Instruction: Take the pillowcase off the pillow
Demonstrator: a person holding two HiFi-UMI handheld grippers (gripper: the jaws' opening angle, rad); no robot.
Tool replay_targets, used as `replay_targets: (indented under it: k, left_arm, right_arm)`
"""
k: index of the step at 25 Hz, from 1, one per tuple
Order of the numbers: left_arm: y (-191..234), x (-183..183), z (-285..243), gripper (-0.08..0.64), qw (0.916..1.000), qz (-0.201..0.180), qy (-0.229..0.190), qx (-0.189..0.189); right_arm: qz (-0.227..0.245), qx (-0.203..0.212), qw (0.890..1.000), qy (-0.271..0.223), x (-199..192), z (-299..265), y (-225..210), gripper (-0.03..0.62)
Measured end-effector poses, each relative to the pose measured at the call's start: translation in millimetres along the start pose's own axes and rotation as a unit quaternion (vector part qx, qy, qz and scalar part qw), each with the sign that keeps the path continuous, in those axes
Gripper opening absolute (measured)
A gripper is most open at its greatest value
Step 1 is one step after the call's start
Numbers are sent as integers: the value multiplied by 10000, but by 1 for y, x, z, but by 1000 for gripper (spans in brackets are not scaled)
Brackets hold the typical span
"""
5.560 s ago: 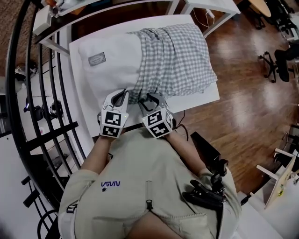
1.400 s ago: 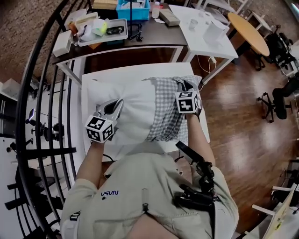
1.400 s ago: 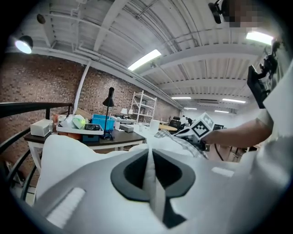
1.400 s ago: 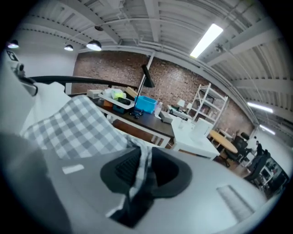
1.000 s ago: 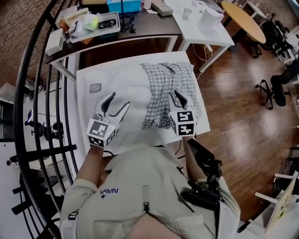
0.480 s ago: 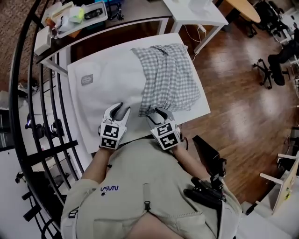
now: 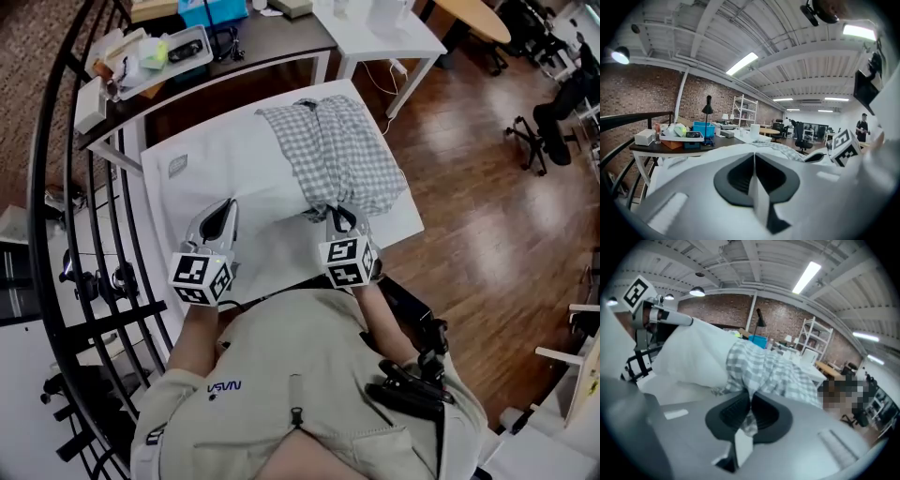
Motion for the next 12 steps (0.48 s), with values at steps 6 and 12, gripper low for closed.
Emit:
replay_targets:
  k: [6, 12]
  left_arm:
    - [9, -1, 14, 12, 9991, 346, -117, -225]
    - [1, -65, 5, 12, 9955, 808, 362, -332]
  right_arm:
    - [109, -965, 9947, 338, -26, 0, -63, 14]
    - [121, -377, 9914, 1251, -79, -45, -42, 14]
Point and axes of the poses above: the fingertips, and each gripper's own axes: z backward along the fingers, y to its left, x out of its top, the point moved 3 cm from there along z, backward along the fingers, and after that the axes turned 15 degrees about y, right-handed, at the moved point
